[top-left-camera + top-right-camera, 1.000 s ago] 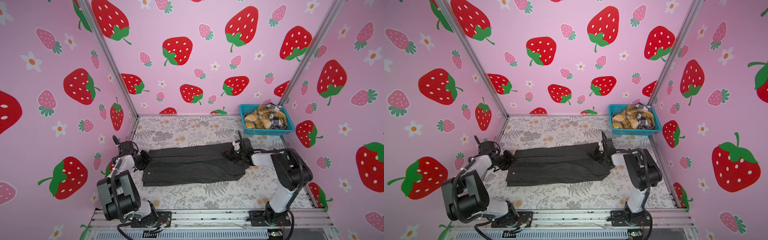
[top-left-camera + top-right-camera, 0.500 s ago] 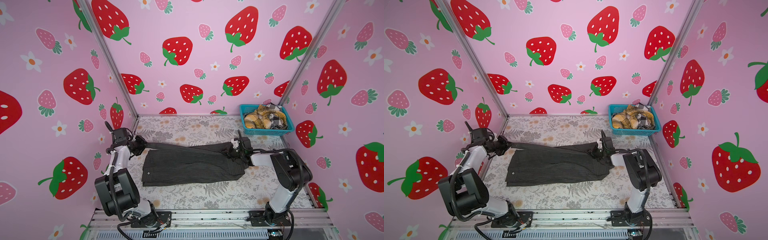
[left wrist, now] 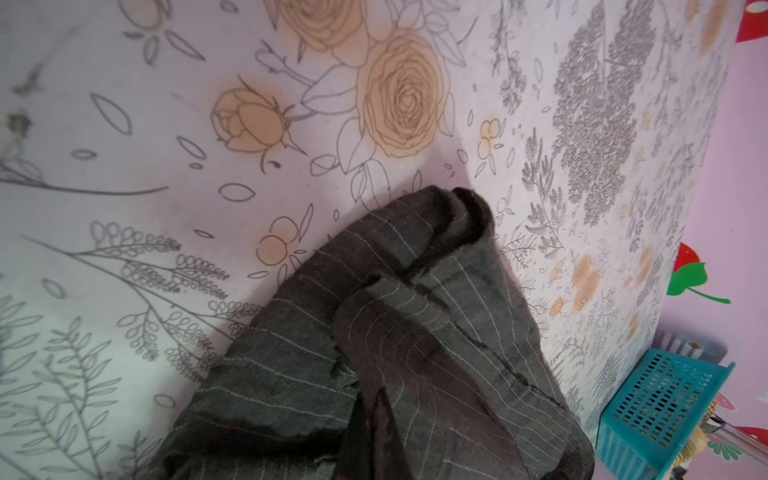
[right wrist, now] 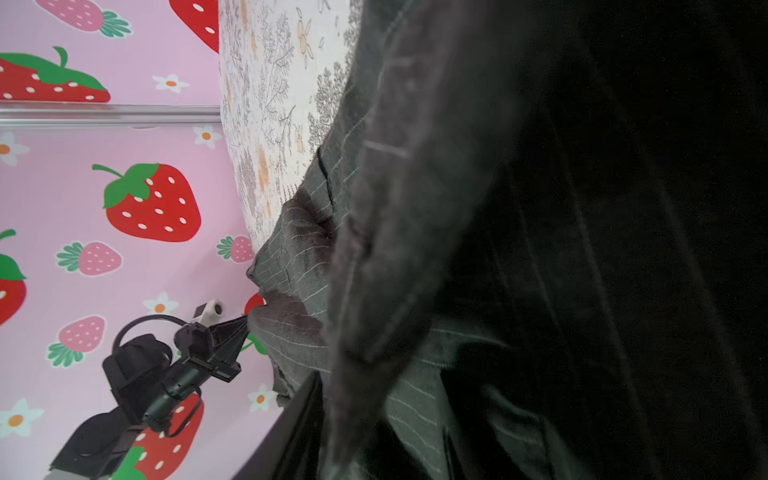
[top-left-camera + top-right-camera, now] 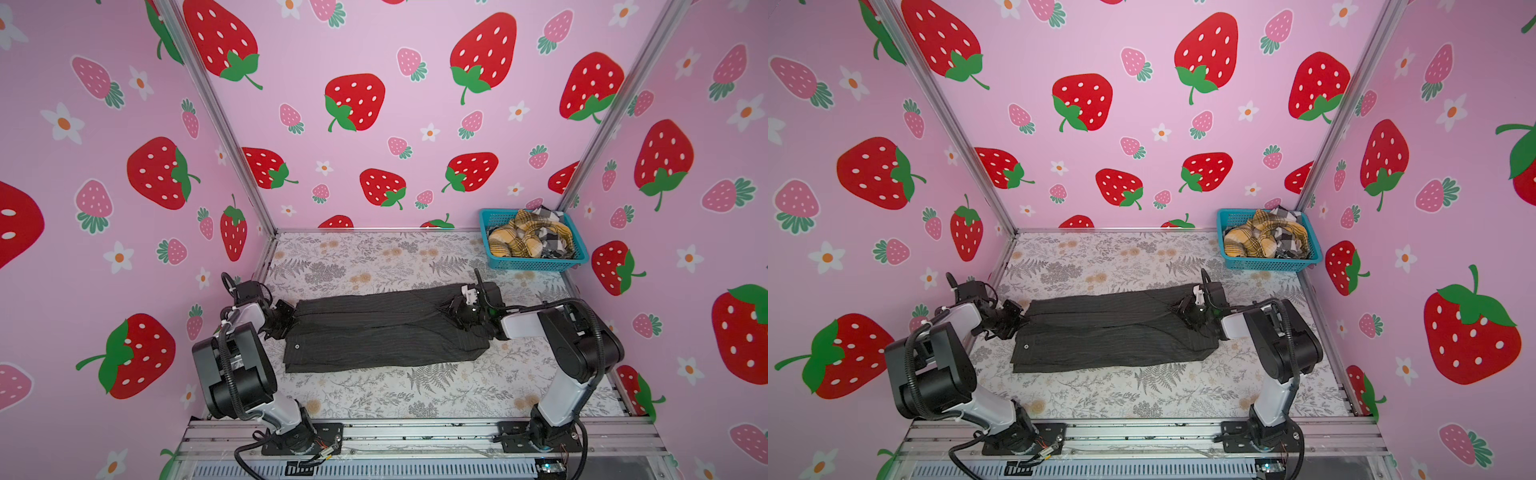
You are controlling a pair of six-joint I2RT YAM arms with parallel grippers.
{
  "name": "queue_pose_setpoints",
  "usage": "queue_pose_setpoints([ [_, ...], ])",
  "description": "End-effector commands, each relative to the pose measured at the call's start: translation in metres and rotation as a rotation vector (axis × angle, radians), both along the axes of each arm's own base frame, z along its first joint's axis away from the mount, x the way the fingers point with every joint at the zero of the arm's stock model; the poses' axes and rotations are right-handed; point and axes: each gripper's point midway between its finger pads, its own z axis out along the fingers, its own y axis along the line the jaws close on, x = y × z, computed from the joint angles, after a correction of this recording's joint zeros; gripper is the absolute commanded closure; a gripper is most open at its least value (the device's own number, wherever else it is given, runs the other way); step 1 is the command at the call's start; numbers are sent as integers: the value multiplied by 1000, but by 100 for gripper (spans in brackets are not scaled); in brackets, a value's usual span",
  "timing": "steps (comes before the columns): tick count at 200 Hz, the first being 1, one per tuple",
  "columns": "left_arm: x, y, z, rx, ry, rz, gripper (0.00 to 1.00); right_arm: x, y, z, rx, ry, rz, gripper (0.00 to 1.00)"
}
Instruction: Fold and stack the long sleeve shirts
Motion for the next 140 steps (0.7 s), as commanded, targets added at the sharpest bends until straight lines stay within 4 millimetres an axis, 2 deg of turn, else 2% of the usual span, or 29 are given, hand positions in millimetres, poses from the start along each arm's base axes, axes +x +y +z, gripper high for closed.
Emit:
queue_pose_setpoints([
  [1, 0, 1, 5, 8, -15, -10, 100, -6, -4, 13, -25, -28, 7, 49],
  [13, 0, 0, 9, 6, -26, -12, 100, -11, -10, 11, -70, -17, 12, 44],
  [45, -6, -8, 17, -12, -49, -11, 100, -15, -32, 7, -278, -9, 29, 43],
  [64, -6, -11, 21, -19, -70, -13, 100, -5, -41, 22, -375, -54, 33, 47],
  [81, -3, -12, 23, -33, -80, -14, 100, 8, -38, 42, -404, -107, 45, 48],
  [96, 1, -12, 26, -43, -87, -12, 100, 17, -35, 49, -447, -122, 57, 48],
  [122, 5, -14, 29, -46, -98, -13, 100, 27, -42, 35, -552, -65, 55, 62],
  [140, 6, -15, 29, -47, -99, -15, 100, 31, -39, 26, -551, -37, 53, 65],
])
